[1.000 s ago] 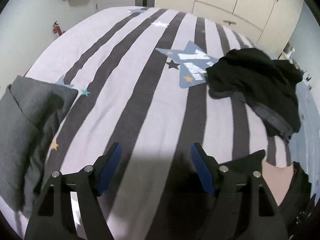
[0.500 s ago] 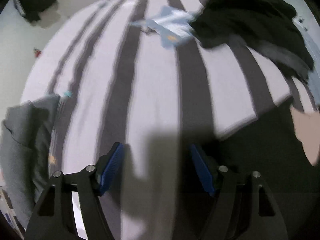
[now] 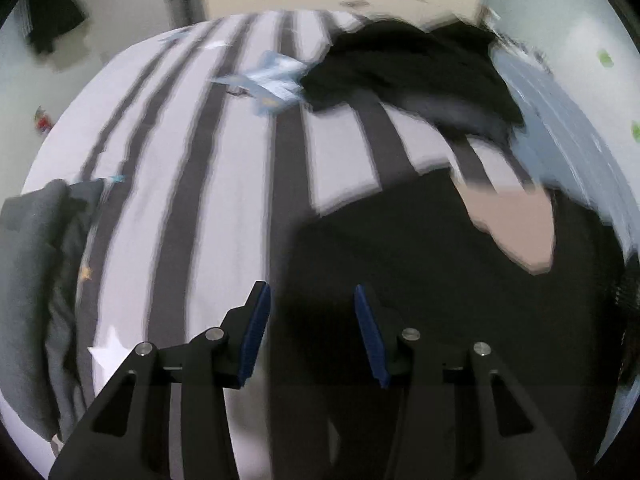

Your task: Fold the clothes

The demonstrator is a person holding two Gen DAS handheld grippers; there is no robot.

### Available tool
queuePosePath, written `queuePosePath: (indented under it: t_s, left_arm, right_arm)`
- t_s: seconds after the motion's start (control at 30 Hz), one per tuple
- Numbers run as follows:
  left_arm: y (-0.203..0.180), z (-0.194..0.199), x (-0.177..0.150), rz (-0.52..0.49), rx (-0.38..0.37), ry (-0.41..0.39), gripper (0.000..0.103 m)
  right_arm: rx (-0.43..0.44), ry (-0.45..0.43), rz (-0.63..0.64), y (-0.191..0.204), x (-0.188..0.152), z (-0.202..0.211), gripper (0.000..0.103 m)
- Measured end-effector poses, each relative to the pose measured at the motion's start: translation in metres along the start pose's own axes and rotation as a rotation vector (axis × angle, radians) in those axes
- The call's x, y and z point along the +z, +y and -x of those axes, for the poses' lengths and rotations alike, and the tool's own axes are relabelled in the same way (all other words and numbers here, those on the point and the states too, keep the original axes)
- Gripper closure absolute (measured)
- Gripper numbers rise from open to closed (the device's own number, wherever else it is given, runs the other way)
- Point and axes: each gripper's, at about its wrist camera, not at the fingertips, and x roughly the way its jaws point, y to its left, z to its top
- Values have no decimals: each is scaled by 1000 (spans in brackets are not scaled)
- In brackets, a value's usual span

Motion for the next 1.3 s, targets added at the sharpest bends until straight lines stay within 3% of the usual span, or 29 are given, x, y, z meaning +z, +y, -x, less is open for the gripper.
queuePosePath:
  t_s: [0.07,0.17,0.33,0.43,0.63,0.7,0.77,0.87,1.07,1.2,1.3]
  left_arm:
    - [7,-24,-3,11,68,39,62]
    - [39,-43,0,142,67,43,55]
    - [50,-12,4,238,110,-36,55]
    - [54,12,-4,300,73,-51,55]
    - [-9,55,-58,151,-41,-22,55]
    - [-30,47,-74,105,-40,9,55]
    - [-29,37,-91,118,-12,52,55]
    - [-3,26,-110,247,-12,77,53]
    - [3,72,-99,300,62,-19,53]
    - [-10,79,-93,217,49,-39,53]
    - [-25,68,-94,149,50,-7,53]
  right_arm:
    - [0,1,9,0,0,0,89]
    - [-3,-2,35,2,-1,0,89]
    - [11,-2,22,-2,-2,1,89]
    - [9,-5,23,-1,-2,1,89]
    - [-8,-21,28,3,-7,17,86]
    - [6,-30,36,7,-14,27,86]
    - [21,-34,44,11,-25,36,86]
    - [16,-11,80,15,-44,40,86]
    - [12,0,0,-13,-68,53,89]
    - [-17,-8,-11,-20,-73,67,86]
    - [-54,-14,-37,-26,-73,75,86]
